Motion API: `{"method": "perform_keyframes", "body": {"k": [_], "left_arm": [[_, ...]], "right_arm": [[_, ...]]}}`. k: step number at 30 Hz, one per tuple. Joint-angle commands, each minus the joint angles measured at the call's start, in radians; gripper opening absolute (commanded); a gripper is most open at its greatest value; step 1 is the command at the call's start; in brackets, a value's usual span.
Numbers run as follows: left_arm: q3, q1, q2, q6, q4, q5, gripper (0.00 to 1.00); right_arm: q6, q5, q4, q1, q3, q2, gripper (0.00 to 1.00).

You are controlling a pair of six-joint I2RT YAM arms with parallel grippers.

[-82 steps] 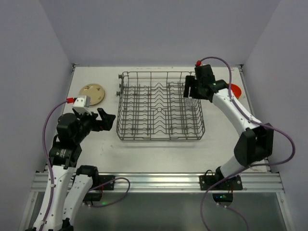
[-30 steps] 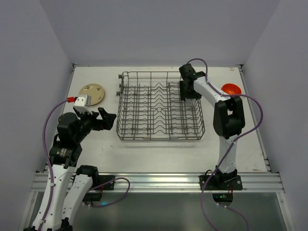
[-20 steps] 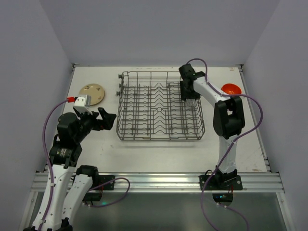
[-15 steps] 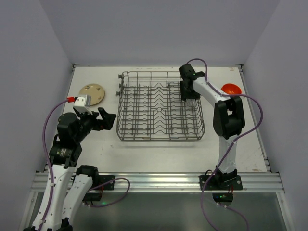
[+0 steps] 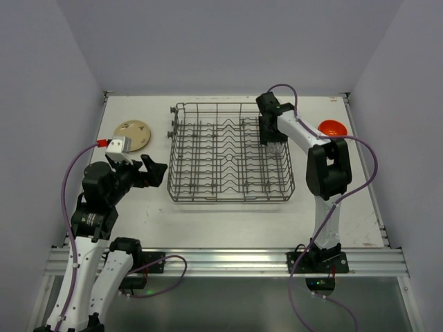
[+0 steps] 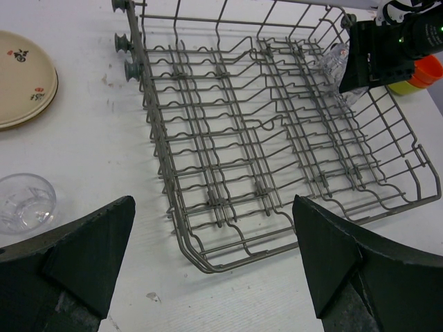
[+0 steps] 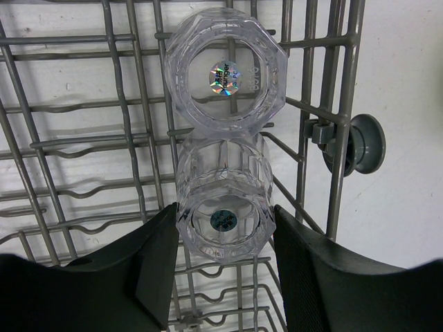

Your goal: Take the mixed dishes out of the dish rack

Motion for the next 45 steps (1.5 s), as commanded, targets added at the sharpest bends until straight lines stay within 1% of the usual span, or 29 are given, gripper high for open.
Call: {"method": "perform_keyframes", "body": {"k": [1, 13, 15, 21, 25, 28, 30, 31, 32, 33, 35, 36, 37, 38, 39, 40, 41, 42, 43, 44, 45], "left_arm": [[-0.011, -0.010, -0.005, -0.005, 0.038, 0.018, 1.00], [-0.011, -0.010, -0.007, -0.006, 0.038, 0.012, 1.00], [-0.011, -0.010, -0.008, -0.006, 0.038, 0.012, 1.00], [-0.011, -0.010, -0.008, -0.006, 0.038, 0.015, 1.00], [-0.009, -0.011, -0.010, -0.006, 0.038, 0.015, 1.00], [-0.008, -0.010, -0.010, -0.006, 0.036, 0.022, 1.00], [-0.003, -0.010, -0.008, -0.005, 0.038, 0.025, 1.00], [0.001, -0.010, -0.005, -0.005, 0.038, 0.034, 1.00], [0.023, -0.010, 0.007, -0.005, 0.039, 0.038, 1.00], [0.034, -0.010, 0.016, -0.023, 0.039, 0.049, 1.00], [0.063, -0.010, 0.045, -0.063, 0.088, 0.132, 1.00], [0.067, -0.010, 0.056, -0.128, 0.119, 0.188, 1.00], [0.066, -0.010, 0.077, -0.174, 0.232, 0.328, 1.00], [0.036, -0.010, 0.088, -0.237, 0.325, 0.406, 1.00], [0.009, -0.010, 0.097, -0.396, 0.433, 0.487, 1.00], [-0.026, -0.011, 0.110, -0.487, 0.724, 0.605, 1.00], [-0.101, -0.016, 0.134, -0.579, 0.877, 0.641, 1.00], [-0.124, -0.019, 0.153, -0.650, 0.991, 0.664, 1.00], [-0.132, -0.031, 0.195, -0.719, 1.083, 0.682, 1.00], [-0.121, -0.043, 0.214, -0.724, 1.087, 0.686, 1.00], [-0.114, -0.059, 0.231, -0.719, 1.087, 0.683, 1.00]], "right_arm": [[0.015, 0.028, -0.027, 0.004, 0.036, -0.063, 0.39], [0.019, 0.015, -0.047, 0.006, 0.038, -0.103, 0.38], [0.021, 0.009, -0.050, 0.006, 0.035, -0.114, 0.36], [0.029, -0.051, -0.057, 0.012, 0.018, -0.161, 0.34], [0.035, -0.109, -0.050, 0.015, -0.005, -0.238, 0.34], [0.036, -0.160, -0.041, 0.015, -0.016, -0.276, 0.33], [0.036, -0.229, -0.038, 0.015, -0.025, -0.318, 0.33], [0.033, -0.272, -0.009, 0.015, -0.039, -0.357, 0.33], [0.030, -0.392, 0.016, 0.015, -0.074, -0.382, 0.32], [0.029, -0.472, 0.044, 0.015, -0.095, -0.408, 0.32], [0.027, -0.655, 0.155, 0.015, -0.146, -0.499, 0.32], [0.036, -0.853, 0.203, 0.015, -0.212, -0.529, 0.32], [0.076, -0.936, 0.320, 0.015, -0.249, -0.561, 0.32], [0.099, -1.020, 0.387, 0.015, -0.319, -0.619, 0.32], [0.134, -1.168, 0.456, 0.015, -0.353, -0.646, 0.31], [0.209, -1.226, 0.608, 0.015, -0.388, -0.672, 0.29], [0.254, -1.279, 0.707, 0.015, -0.466, -0.713, 0.27], [0.313, -1.327, 0.813, 0.015, -0.508, -0.727, 0.26], [0.419, -1.397, 1.004, 0.015, -0.545, -0.738, 0.25], [0.459, -1.409, 1.077, 0.015, -0.594, -0.746, 0.25], [0.485, -1.418, 1.120, 0.015, -0.605, -0.749, 0.25]]}}
